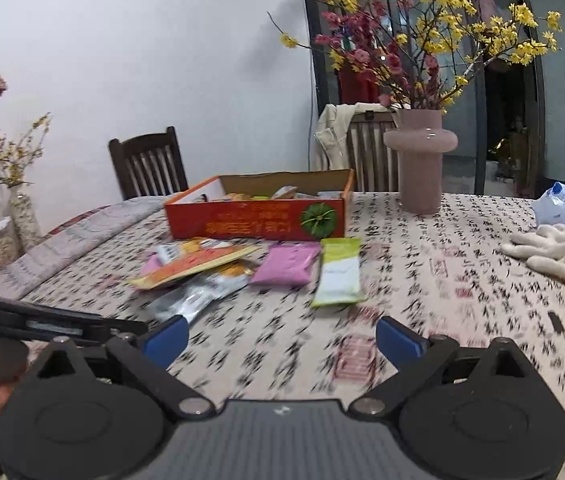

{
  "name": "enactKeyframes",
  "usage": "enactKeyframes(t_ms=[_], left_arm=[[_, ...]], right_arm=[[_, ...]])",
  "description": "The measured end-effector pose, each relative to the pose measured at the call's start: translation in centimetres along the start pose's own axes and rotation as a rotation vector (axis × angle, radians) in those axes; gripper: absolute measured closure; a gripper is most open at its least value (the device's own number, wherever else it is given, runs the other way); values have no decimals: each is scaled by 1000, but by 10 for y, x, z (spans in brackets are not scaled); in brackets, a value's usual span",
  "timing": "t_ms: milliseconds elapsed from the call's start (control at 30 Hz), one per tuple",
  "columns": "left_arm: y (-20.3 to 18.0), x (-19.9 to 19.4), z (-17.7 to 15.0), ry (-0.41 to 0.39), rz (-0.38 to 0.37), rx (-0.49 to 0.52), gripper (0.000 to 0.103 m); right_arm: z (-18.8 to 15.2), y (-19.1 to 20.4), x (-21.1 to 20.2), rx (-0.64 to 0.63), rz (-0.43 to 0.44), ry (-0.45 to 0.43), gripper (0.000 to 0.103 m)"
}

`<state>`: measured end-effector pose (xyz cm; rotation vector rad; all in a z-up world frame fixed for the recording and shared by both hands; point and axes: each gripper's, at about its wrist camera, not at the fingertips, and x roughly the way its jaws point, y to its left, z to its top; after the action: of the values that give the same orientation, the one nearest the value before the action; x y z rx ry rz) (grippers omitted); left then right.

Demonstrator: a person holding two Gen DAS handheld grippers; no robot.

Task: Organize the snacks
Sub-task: 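Move both tools back over the remaining snacks, then grasp a white packet with the left tool while the right tool grasps a lime-green bar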

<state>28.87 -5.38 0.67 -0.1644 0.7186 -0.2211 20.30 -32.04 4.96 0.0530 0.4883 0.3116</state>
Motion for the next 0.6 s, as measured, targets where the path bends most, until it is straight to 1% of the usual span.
enactKeyframes(t_ms=[67, 100, 167, 233, 267, 333, 433, 467, 500, 533, 600], left_arm=[[0, 19, 6, 13, 14, 7, 21], [-1, 26, 7, 11, 28, 21, 18], [-6, 35, 9, -10, 60, 75, 14], [-9, 43, 11, -13, 67, 115, 12], [-10, 46, 11, -19, 74, 125, 11], [-13, 51, 10, -30, 87, 147, 16], [-18, 51, 11, -39, 94, 169, 32], [-19, 49, 10, -42, 95, 181, 43], [-20, 48, 9, -42, 102, 194, 58], [-21, 47, 9, -43, 104, 204, 64], [-17, 44, 10, -34, 79, 184, 76]], right_arm=[[9, -9, 16, -1, -14, 20, 3], [12, -12, 23, -1, -16, 31, 3], [20, -20, 43, 4, -25, 62, 3], [28, -26, 64, 6, -32, 92, 3], [32, -28, 75, 9, -33, 107, 3], [39, -32, 97, 19, -34, 138, 3], [49, -36, 131, 25, -35, 177, 3], [52, -37, 141, 25, -38, 184, 3], [54, -37, 149, 27, -40, 188, 3], [58, -38, 160, 28, -38, 195, 4], [61, -40, 177, 29, -50, 212, 5]])
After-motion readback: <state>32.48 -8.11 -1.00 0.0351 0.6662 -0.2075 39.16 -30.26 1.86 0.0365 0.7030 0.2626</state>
